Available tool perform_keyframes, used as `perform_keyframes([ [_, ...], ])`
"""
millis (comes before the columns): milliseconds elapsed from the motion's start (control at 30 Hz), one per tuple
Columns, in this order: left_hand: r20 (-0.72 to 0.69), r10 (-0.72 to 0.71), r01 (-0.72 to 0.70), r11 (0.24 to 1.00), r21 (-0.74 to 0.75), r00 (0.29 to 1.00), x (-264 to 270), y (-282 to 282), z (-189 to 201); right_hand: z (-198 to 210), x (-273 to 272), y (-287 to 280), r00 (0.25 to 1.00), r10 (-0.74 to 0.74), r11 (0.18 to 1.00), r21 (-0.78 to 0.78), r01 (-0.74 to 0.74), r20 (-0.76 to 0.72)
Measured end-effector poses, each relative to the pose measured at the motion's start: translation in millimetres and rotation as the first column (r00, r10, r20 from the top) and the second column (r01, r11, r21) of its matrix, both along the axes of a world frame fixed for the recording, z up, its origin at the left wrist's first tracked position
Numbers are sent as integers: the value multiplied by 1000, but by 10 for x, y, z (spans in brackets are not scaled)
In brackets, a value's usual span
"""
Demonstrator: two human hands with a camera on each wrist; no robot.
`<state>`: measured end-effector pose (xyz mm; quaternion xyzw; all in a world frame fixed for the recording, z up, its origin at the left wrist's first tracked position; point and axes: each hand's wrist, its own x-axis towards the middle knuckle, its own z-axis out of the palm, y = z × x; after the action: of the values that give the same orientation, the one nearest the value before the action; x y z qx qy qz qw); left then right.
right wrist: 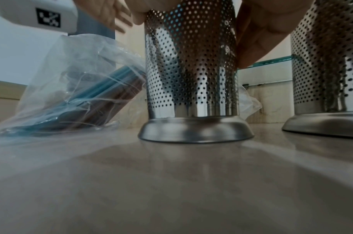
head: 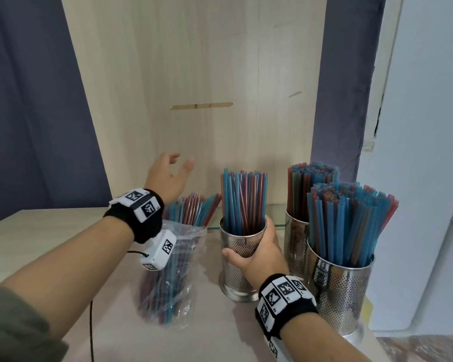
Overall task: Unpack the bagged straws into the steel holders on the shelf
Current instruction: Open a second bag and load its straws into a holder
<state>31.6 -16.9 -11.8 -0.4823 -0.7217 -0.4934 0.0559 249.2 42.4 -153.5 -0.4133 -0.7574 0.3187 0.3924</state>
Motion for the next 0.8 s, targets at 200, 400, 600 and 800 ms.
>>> perform_keyframes([
  [200,18,151,-116,826,-552,988,-296,-154,-624,15,-6,-14,1000,-6,1000,9,6,1],
  [400,-57,114,-126,826,-549,992,-267,-208,-1064,13,-10,-18,1000,-13,1000,19,14,-8],
  [600,-19,-54,42,917,-397,998,-407,-411,-1244,30,-13,-44,1000,-31,999,18,31,0],
  [800,19,-72,74,969,-235,997,-377,-632,-1341,31,-27,-52,999,-45,999,8,45,17],
])
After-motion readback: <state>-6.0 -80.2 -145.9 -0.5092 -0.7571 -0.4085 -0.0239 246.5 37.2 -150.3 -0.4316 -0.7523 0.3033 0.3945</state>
